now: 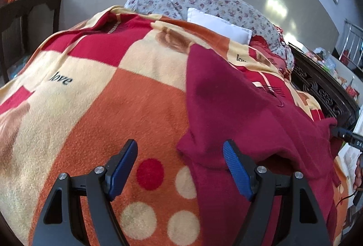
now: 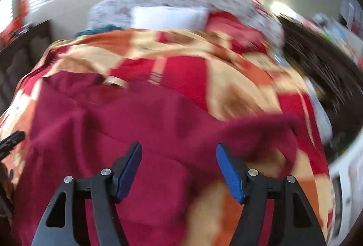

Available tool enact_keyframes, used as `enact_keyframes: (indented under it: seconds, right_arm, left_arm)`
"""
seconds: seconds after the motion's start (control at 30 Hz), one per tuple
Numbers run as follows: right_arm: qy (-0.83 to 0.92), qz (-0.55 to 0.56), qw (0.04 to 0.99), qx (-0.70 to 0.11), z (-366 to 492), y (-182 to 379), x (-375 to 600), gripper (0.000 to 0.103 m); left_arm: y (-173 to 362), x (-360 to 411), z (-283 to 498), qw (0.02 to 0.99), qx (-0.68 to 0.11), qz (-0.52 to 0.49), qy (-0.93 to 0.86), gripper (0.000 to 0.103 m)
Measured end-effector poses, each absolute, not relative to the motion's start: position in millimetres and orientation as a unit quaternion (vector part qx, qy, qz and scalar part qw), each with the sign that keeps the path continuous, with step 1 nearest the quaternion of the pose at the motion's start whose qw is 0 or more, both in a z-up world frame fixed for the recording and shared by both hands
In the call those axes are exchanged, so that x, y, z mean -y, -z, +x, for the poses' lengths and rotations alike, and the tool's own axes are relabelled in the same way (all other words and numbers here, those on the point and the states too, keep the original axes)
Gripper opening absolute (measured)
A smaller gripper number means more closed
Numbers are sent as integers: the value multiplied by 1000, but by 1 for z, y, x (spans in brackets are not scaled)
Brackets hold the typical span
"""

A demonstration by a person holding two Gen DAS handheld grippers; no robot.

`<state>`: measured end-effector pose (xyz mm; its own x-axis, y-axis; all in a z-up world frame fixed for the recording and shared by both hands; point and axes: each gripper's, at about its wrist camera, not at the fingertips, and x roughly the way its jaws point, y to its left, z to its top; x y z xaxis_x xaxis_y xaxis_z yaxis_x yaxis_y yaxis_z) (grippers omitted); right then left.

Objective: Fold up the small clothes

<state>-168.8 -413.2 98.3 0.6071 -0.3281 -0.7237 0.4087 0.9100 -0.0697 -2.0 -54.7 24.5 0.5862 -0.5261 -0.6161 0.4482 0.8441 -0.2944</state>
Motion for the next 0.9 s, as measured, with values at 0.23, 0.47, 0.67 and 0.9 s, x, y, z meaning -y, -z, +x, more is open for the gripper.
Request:
enact_keyframes:
  seconds: [0.23, 0.47, 0.67, 0.9]
  right_arm:
    - [157, 76, 895, -410, -164, -67, 415, 11]
    - [188, -25, 918, -348, -164, -98, 395, 7]
    - [233, -6, 915, -328, -146, -103, 431, 7]
    - [228, 97, 909, -334, -153, -79, 463, 19]
  left_arm:
    - [-23, 51, 2, 885, -371, -75, 272, 77]
    - [-31, 53, -1, 891, -365, -69, 260, 77]
    - [-44, 70, -12, 896, -349, -44, 270, 77]
    - [-49, 92, -14, 895, -357, -6, 268, 77]
